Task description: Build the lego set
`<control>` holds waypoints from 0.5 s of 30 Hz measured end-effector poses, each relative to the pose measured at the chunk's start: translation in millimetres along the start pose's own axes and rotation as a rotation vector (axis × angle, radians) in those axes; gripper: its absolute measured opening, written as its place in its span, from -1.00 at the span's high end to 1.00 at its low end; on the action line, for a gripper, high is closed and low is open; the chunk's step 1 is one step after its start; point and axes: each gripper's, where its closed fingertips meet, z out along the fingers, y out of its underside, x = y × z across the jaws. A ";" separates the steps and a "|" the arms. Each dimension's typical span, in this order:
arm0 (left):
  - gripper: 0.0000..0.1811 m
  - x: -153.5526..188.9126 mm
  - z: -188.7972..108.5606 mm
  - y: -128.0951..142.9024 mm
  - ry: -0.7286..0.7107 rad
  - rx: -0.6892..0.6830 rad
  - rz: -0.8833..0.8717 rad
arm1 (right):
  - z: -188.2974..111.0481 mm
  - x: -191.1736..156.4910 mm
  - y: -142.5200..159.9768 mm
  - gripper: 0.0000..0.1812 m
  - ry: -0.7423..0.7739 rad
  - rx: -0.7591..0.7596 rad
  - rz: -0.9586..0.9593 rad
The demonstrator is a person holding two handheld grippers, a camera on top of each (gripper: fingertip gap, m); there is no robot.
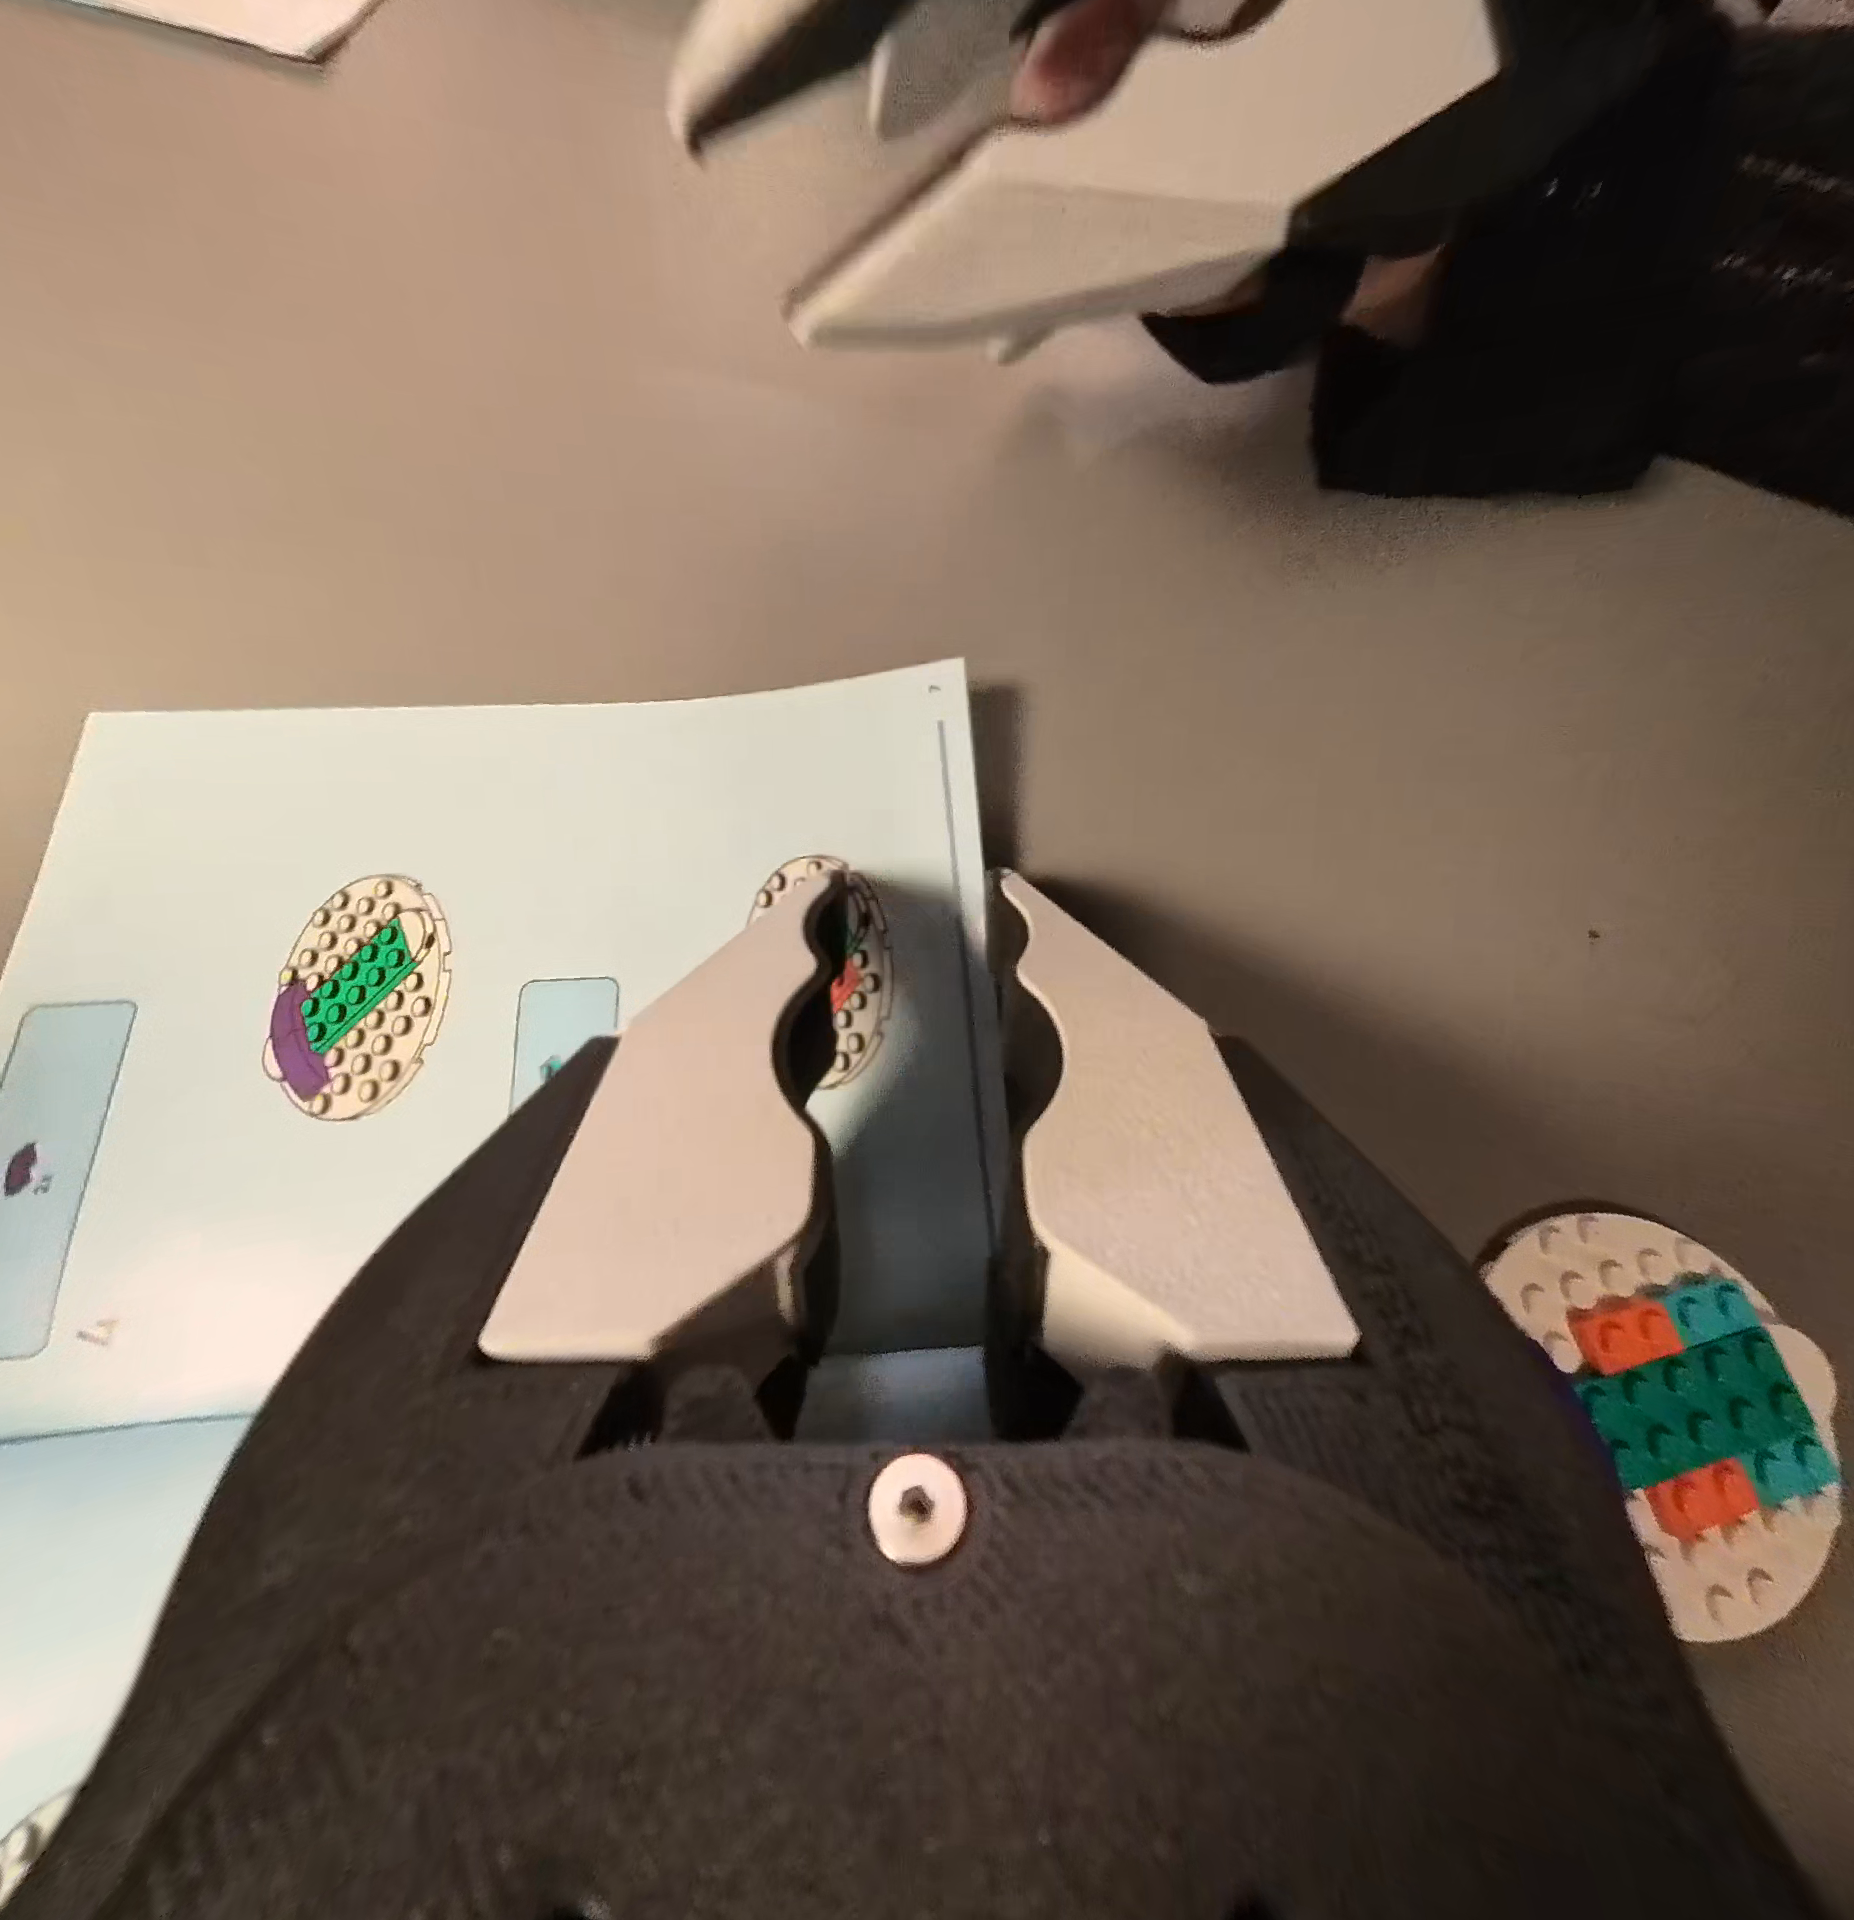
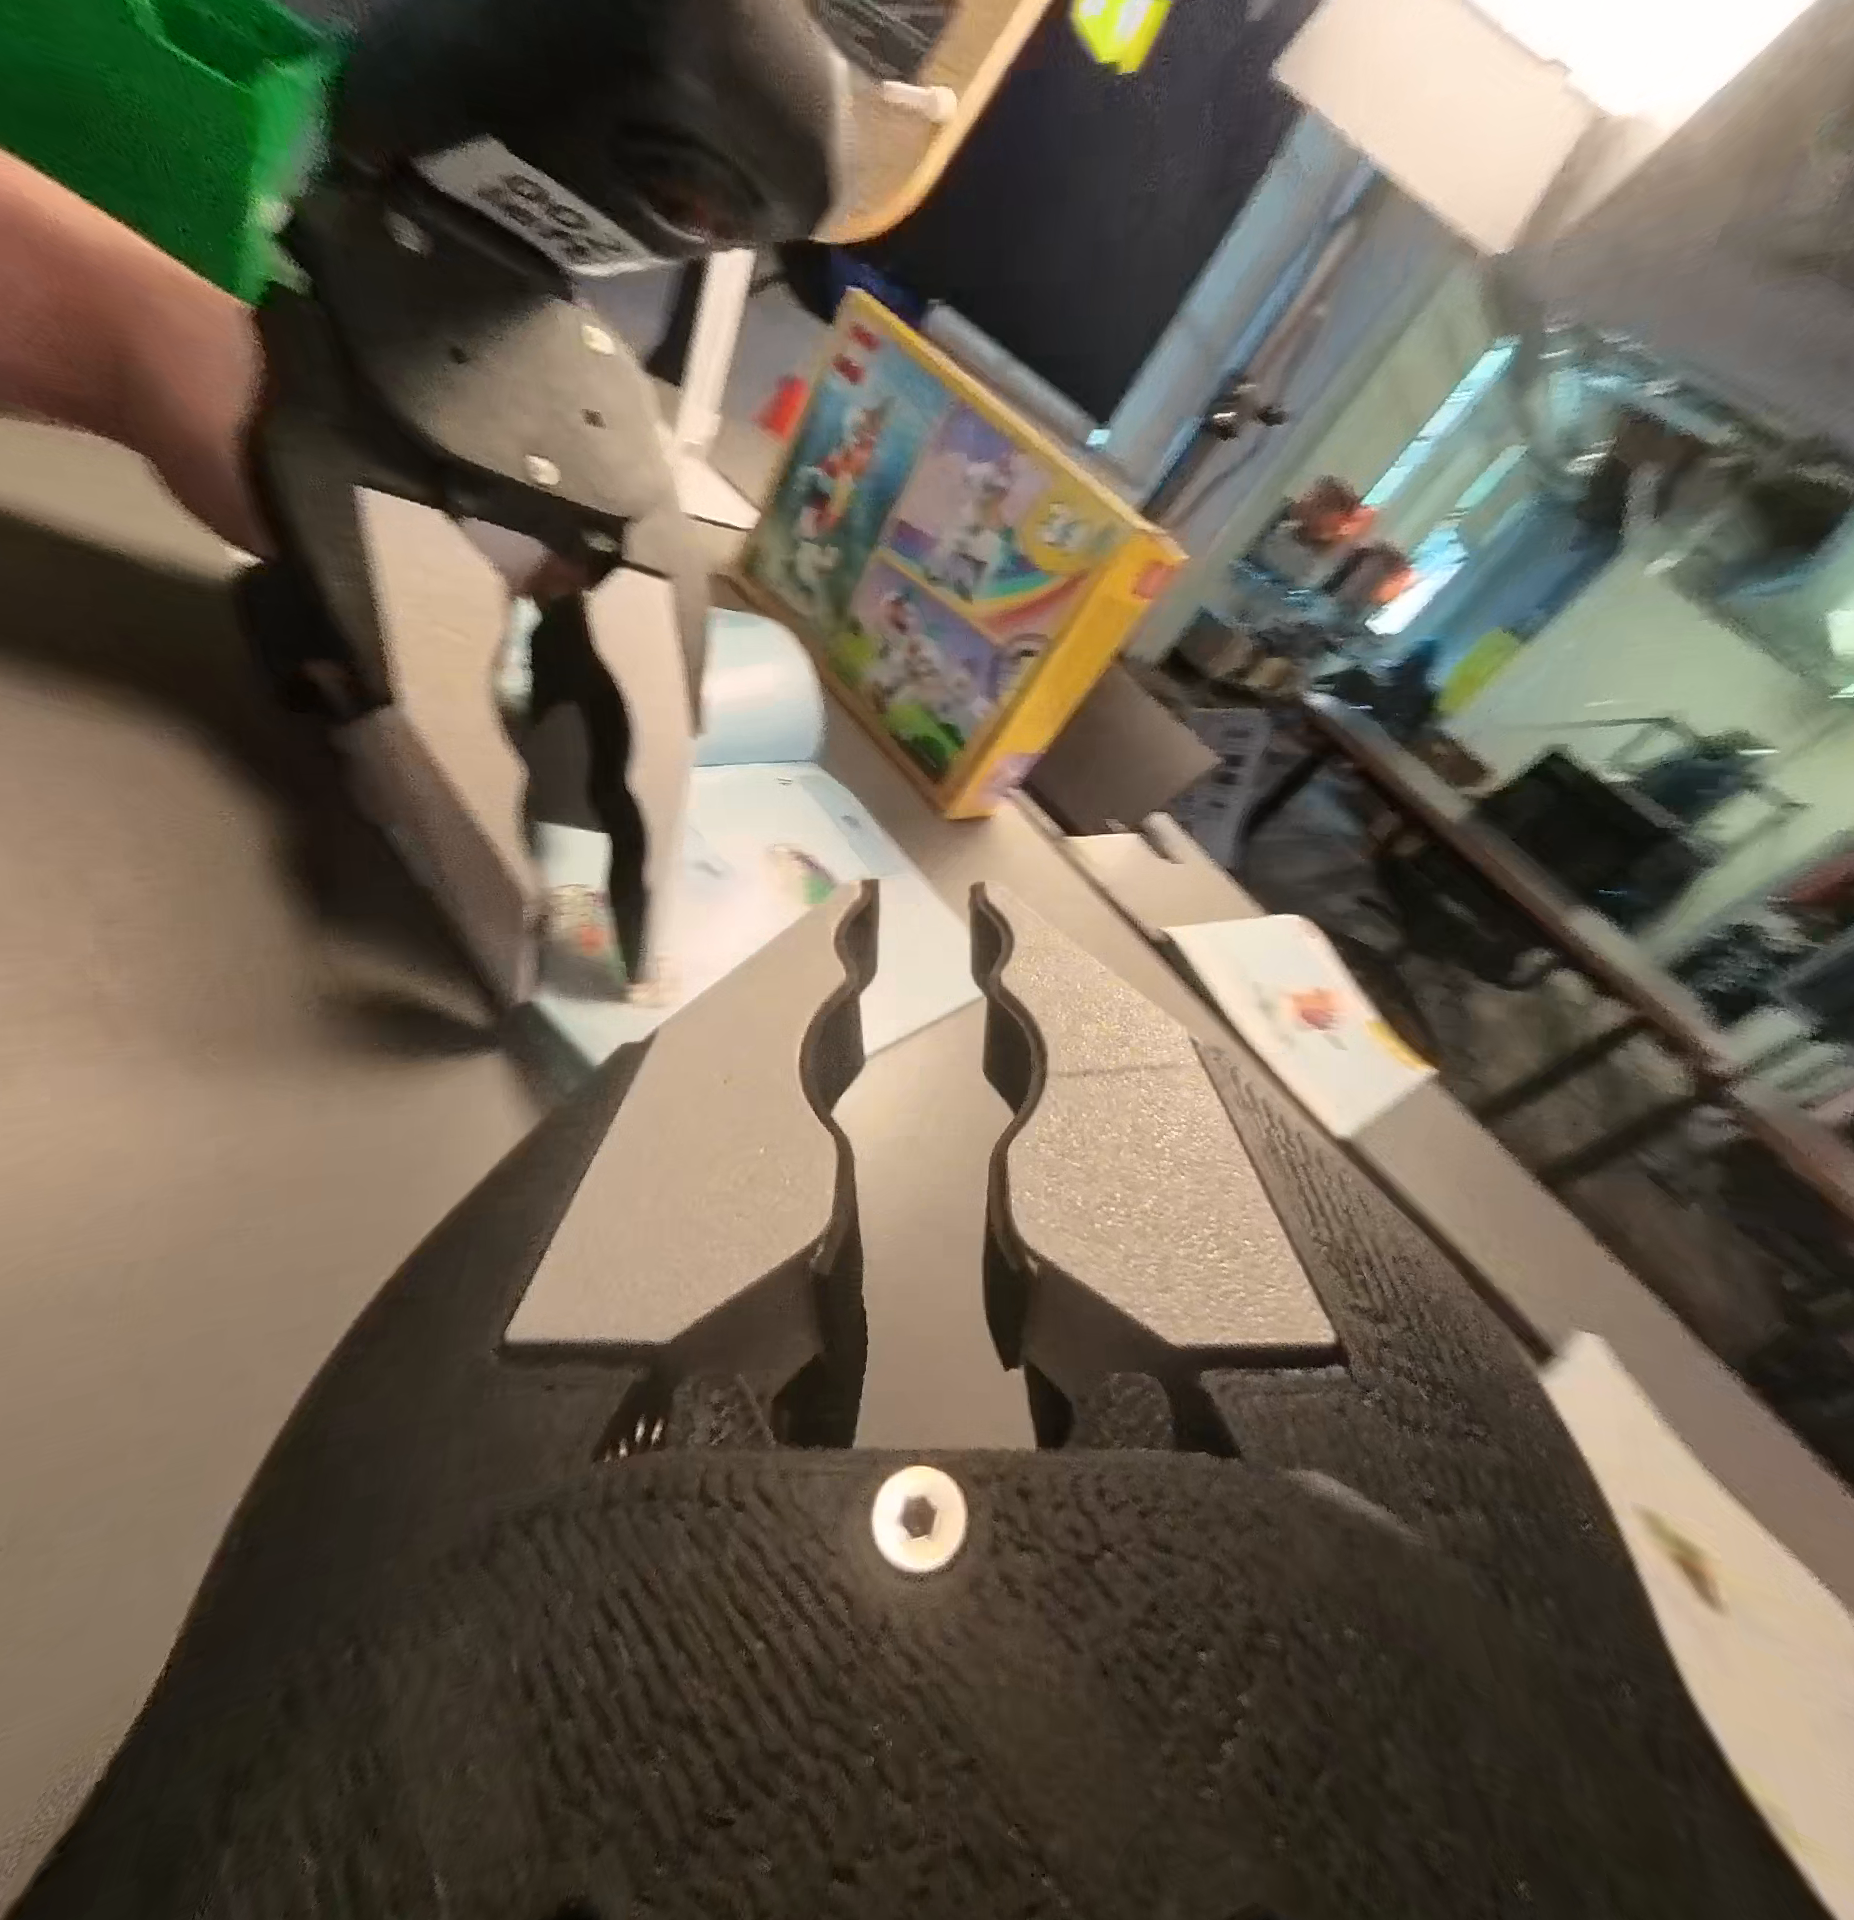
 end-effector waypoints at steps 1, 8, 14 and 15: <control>0.74 0.3 -0.3 -0.3 0.007 0.003 -0.007 | -0.5 -7.0 0.0 0.82 -0.061 0.002 0.033; 0.97 2.3 -2.8 -2.7 0.069 0.025 -0.065 | -11.6 -42.7 23.9 0.85 -0.380 -0.148 0.179; 1.00 1.3 -15.1 -15.0 0.138 0.138 -0.143 | -8.0 -57.5 38.8 0.86 -0.423 -0.265 0.121; 1.00 0.9 -18.5 -18.0 0.154 0.166 -0.160 | -7.2 -59.3 40.0 0.86 -0.426 -0.275 0.110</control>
